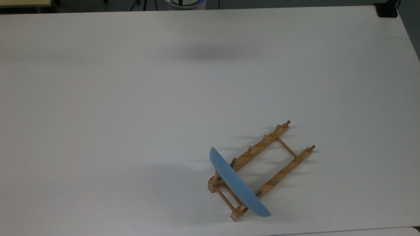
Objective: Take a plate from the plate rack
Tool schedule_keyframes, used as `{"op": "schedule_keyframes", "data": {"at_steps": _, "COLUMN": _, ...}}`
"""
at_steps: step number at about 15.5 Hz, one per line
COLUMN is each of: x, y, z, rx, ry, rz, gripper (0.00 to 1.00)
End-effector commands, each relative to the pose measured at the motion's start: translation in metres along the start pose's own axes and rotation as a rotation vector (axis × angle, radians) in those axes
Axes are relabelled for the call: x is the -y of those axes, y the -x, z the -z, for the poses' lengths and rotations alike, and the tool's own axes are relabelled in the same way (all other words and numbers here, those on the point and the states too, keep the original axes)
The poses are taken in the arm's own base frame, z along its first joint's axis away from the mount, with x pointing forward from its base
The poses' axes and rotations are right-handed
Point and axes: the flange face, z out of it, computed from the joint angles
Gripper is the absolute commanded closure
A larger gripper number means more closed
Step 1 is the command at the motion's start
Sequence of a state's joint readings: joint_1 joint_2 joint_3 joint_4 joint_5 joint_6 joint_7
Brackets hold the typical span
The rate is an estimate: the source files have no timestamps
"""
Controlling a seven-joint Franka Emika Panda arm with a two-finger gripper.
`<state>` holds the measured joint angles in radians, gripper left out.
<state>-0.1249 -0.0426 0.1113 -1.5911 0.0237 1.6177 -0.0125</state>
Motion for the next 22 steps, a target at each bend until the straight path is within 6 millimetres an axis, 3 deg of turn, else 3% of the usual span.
{"op": "schedule_keyframes", "data": {"at_steps": 1, "x": 0.004, "y": 0.003, "z": -0.005, "rx": -0.009, "ry": -0.022, "rz": 0.027, "gripper": 0.0}}
{"op": "schedule_keyframes", "data": {"at_steps": 9, "x": -0.016, "y": 0.002, "z": 0.0, "rx": -0.026, "ry": 0.004, "rz": 0.177, "gripper": 0.0}}
{"op": "schedule_keyframes", "data": {"at_steps": 14, "x": -0.018, "y": -0.03, "z": 0.035, "rx": -0.328, "ry": 0.058, "rz": 0.22, "gripper": 0.0}}
{"op": "schedule_keyframes", "data": {"at_steps": 17, "x": -0.006, "y": -0.057, "z": 0.032, "rx": -0.482, "ry": 0.05, "rz": 0.154, "gripper": 0.0}}
{"op": "schedule_keyframes", "data": {"at_steps": 22, "x": 0.054, "y": -0.093, "z": 0.009, "rx": -0.672, "ry": 0.058, "rz": 0.181, "gripper": 0.0}}
